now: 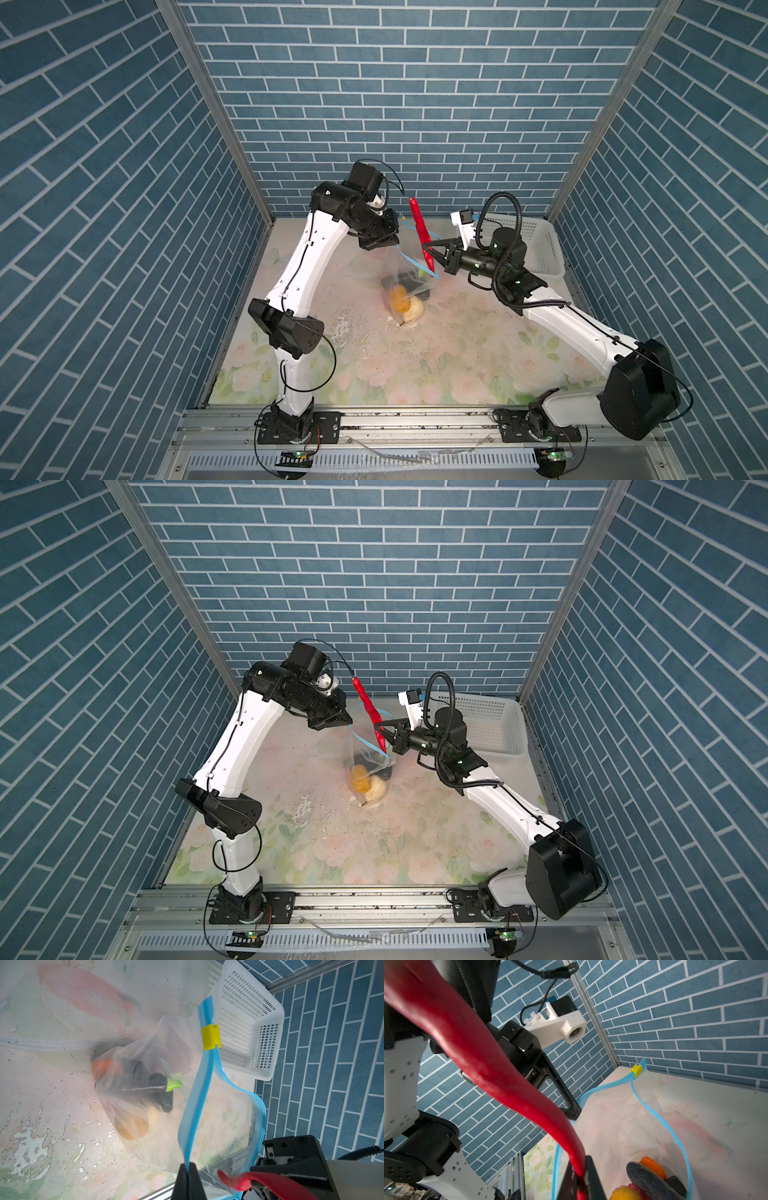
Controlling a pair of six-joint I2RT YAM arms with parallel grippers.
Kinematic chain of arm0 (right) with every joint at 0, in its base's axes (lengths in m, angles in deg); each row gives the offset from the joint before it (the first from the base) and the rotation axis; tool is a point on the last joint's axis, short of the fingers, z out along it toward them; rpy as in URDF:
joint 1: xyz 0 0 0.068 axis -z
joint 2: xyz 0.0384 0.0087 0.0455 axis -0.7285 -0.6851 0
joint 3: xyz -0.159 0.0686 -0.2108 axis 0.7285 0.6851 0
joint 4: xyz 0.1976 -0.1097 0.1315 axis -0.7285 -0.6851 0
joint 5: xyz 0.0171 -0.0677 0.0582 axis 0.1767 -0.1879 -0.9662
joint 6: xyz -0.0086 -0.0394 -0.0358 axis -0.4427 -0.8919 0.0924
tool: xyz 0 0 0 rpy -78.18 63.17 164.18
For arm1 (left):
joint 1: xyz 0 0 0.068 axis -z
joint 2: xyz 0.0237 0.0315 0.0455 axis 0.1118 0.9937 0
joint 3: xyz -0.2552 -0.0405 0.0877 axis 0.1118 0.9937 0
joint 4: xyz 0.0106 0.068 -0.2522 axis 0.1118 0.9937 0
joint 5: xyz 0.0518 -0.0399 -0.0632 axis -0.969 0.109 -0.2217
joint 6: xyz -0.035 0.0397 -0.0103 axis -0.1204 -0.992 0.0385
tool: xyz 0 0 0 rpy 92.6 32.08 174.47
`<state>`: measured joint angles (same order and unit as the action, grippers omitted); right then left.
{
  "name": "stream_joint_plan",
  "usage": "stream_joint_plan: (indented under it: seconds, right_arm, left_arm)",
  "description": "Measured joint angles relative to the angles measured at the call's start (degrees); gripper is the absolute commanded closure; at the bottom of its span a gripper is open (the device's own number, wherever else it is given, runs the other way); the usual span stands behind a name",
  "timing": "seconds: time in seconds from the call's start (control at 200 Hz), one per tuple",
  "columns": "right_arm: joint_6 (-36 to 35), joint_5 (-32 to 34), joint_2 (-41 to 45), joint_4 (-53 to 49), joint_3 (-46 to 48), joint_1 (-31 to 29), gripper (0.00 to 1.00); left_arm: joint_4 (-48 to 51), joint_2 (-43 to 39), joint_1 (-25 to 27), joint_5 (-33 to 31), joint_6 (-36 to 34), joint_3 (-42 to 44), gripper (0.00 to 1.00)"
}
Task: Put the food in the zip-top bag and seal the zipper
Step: 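Lower the red chili into the bag mouth held by left gripper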
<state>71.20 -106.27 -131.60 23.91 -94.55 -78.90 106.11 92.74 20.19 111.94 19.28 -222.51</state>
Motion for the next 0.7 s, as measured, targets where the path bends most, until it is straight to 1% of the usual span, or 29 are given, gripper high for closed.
stream_joint_plan:
  seconds: [0.225, 0.525, 0.7]
  right_arm:
    - [-0.92, 0.2, -0.02, -0.81, 0.15, -0.13, 0.89]
    - [-2.75, 0.61, -0.02, -3.23, 0.15, -0.33, 0.78]
    - [-3.28, 0.66, -0.02, -3.34, 0.15, -0.44, 0.75]
  left_arm:
    - [0.0, -0.04, 0.0, 0.0, 0.0, 0.0, 1.0]
    - [0.0, -0.04, 0.0, 0.02, 0.0, 0.0, 1.0]
    - [-0.02, -0.04, 0.0, 0.02, 0.0, 0.0, 1.0]
